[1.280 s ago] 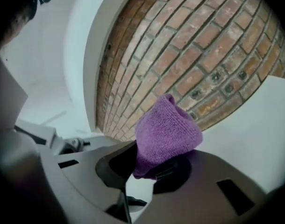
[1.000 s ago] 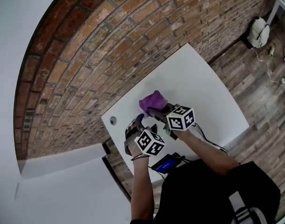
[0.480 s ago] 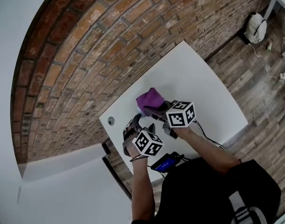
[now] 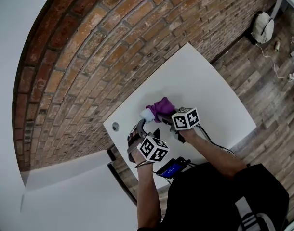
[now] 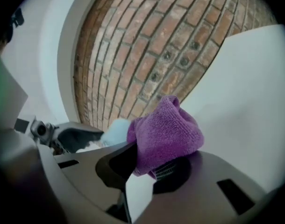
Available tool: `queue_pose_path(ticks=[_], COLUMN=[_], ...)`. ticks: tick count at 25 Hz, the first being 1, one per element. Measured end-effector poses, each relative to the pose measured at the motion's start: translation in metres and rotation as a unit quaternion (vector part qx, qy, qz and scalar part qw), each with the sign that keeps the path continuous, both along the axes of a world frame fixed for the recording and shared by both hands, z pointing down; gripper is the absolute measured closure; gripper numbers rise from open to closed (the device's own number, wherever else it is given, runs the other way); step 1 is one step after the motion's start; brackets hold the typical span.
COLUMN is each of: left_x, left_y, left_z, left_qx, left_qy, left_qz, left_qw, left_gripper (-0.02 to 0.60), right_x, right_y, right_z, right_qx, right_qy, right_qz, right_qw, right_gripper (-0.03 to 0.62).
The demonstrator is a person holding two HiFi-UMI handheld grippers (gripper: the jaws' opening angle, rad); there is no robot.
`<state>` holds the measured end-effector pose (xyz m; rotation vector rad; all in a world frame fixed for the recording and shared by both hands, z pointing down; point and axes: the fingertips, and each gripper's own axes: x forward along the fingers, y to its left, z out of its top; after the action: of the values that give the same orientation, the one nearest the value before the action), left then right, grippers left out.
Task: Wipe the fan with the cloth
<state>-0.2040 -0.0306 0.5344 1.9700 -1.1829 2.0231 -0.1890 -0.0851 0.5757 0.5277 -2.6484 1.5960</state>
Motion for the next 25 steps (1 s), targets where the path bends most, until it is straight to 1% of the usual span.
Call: queue_pose_path(ticks=[1,2,3,4,5,6,7,8,10,12,14,15,17,19,20,22,23,25], left_x=[0.001,0.001,0.002,0.003,0.003,0.003,0.002,0.002,0.001,0.002,0.003,0.003,0.002,0.001,0.001,0.002,0.002,0.003], left_y=[0.000,0.000,0.000,0.000,0.000,0.000,-0.001,-0.001,-0.001,-0.001,0.000,0.000,-0.001,-0.001,-0.001,0.000,0.000,0.000], left_z=[0.000,0.000,0.000,0.000,0.000,0.000,0.000,0.000,0.000,0.000,0.001,0.001,0.000,0.000,0.000,0.001,0.001,0.001], left_qx=[0.001,0.003,0.004,0.006,0.006,0.007,0.008,0.008,0.009,0.008,0.006,0.006,0.006,0.006,0.007,0.008,0.009,0.011], left_qy=[0.001,0.004,0.007,0.009,0.010,0.009,0.008,0.007,0.007,0.007,0.010,0.010,0.007,0.002,0.000,0.000,0.001,0.005], left_qz=[-0.001,-0.001,-0.002,-0.003,-0.003,-0.003,-0.003,-0.004,-0.005,-0.005,-0.005,-0.004,-0.003,-0.003,-0.003,-0.003,-0.004,-0.004], left_qw=[1.0000,1.0000,1.0000,0.9999,0.9999,0.9999,0.9999,0.9999,0.9999,0.9999,0.9999,0.9999,0.9999,1.0000,1.0000,1.0000,1.0000,0.9999], left_gripper=[0.258,0.258,0.258,0.258,0.258,0.258,0.258,0.258,0.258,0.258,0.258,0.258,0.258,0.258,0.258,0.258,0.258,0.258], right_x=[0.000,0.003,0.009,0.017,0.023,0.027,0.028,0.024,0.010,-0.002,-0.006,-0.006,-0.007,-0.008,-0.007,-0.004,0.000,0.011], right_y=[0.005,0.006,0.004,0.000,-0.006,-0.012,-0.017,-0.019,-0.018,-0.013,-0.012,-0.012,-0.013,-0.012,-0.009,-0.002,-0.001,-0.011], right_z=[0.013,0.022,0.028,0.030,0.026,0.017,0.004,-0.009,-0.026,-0.023,-0.011,-0.006,0.000,0.015,0.029,0.060,0.071,0.072], right_qx=[-0.006,-0.009,-0.014,-0.021,-0.030,-0.037,-0.041,-0.045,-0.066,-0.101,-0.119,-0.116,-0.091,-0.071,-0.070,-0.083,-0.092,-0.102], right_qy=[0.026,0.051,0.069,0.076,0.066,0.039,0.003,-0.035,-0.090,-0.112,-0.109,-0.102,-0.073,-0.020,0.013,0.082,0.103,0.119], right_qz=[-0.014,-0.018,-0.011,0.007,0.028,0.048,0.059,0.060,0.039,0.024,0.021,0.020,0.013,0.000,-0.012,-0.038,-0.043,-0.022], right_qw=[1.000,0.998,0.997,0.997,0.997,0.997,0.997,0.997,0.993,0.988,0.987,0.988,0.993,0.997,0.997,0.992,0.989,0.987], right_gripper=[0.522,0.522,0.522,0.522,0.522,0.522,0.522,0.522,0.522,0.523,0.522,0.522,0.522,0.523,0.522,0.523,0.522,0.522])
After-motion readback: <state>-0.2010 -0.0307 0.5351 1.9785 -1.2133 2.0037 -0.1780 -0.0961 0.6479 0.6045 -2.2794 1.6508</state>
